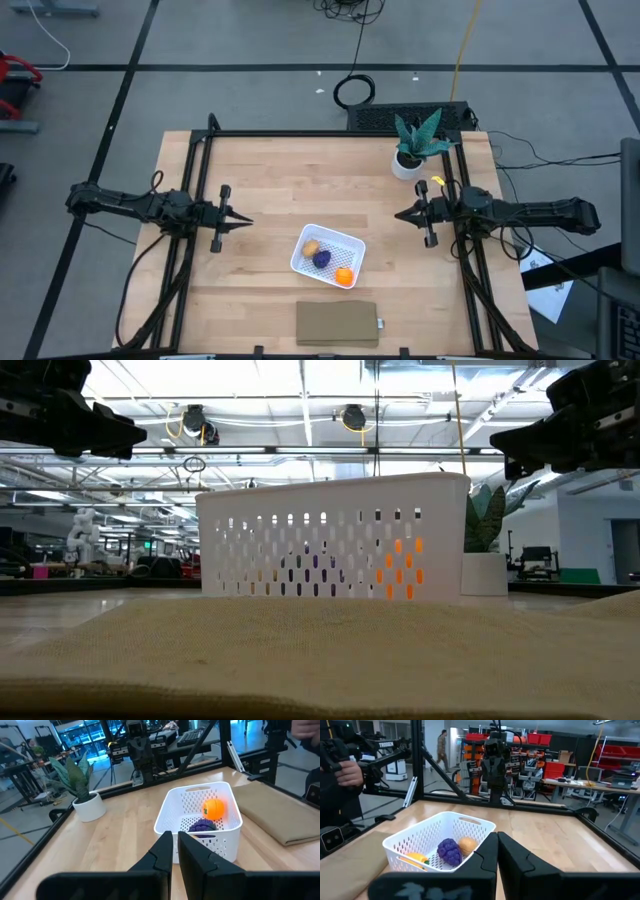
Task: Pick and placing Produce into tupperware
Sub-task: Adjust the basket
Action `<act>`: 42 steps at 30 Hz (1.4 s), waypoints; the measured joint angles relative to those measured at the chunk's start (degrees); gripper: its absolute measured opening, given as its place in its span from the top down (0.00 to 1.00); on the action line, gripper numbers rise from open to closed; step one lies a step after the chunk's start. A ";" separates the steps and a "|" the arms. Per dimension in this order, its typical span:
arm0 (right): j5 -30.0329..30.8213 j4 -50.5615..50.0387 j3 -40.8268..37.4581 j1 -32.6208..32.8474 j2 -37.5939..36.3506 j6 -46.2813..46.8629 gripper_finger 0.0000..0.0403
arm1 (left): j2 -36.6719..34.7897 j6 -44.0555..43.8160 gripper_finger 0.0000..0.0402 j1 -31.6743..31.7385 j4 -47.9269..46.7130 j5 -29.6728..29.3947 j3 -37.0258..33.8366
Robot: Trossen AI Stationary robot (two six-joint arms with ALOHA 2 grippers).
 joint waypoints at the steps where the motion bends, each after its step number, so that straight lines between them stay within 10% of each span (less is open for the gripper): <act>1: 0.00 -0.02 0.00 0.00 0.00 0.42 1.00 | -0.02 -0.52 0.92 0.00 0.00 0.00 0.01; 31: 1.53 2.97 0.00 3.63 4.28 0.07 1.00 | -0.02 2.30 0.92 -0.27 6.61 -0.19 0.01; 42: 1.55 5.60 0.00 7.04 9.66 1.56 1.00 | 0.89 -2.74 0.92 -0.27 0.14 -10.17 0.01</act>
